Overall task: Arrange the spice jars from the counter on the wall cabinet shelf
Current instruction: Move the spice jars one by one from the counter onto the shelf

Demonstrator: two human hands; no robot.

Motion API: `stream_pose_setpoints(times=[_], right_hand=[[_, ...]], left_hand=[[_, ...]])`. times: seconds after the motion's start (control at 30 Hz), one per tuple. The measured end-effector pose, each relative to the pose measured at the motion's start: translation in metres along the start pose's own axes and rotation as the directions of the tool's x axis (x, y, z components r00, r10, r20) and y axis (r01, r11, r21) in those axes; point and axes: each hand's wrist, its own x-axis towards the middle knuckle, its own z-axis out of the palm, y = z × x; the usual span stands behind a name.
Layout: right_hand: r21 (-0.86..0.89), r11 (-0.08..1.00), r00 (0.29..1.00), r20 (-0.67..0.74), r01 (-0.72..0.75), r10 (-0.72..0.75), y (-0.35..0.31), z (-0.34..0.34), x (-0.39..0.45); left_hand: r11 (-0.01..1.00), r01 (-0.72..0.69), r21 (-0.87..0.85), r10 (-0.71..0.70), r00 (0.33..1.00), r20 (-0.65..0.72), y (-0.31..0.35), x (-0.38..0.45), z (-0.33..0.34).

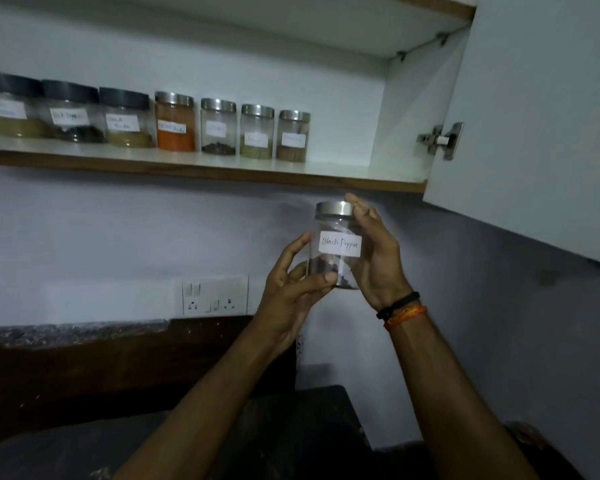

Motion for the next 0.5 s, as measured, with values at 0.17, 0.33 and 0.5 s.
stream_pose_setpoints(times=[0.17,0.33,0.5], right_hand=[[-0.027,0.997,0.997,0.052,0.067,-0.065,-0.043,0.012,0.040],[-0.063,0.991,0.993,0.018,0.116,-0.115,-0.070,0.019,0.070],[-0.339,0.936,0.996,0.040,0.094,-0.086,-0.093,0.021,0.086]], left_hand=[[0.997,-0.054,0.059,0.050,0.996,0.070,0.039,0.045,0.017],[0.991,-0.083,0.101,0.072,0.991,0.115,0.072,0.077,0.031],[0.980,-0.106,0.171,0.084,0.988,0.128,0.096,0.102,0.033]])
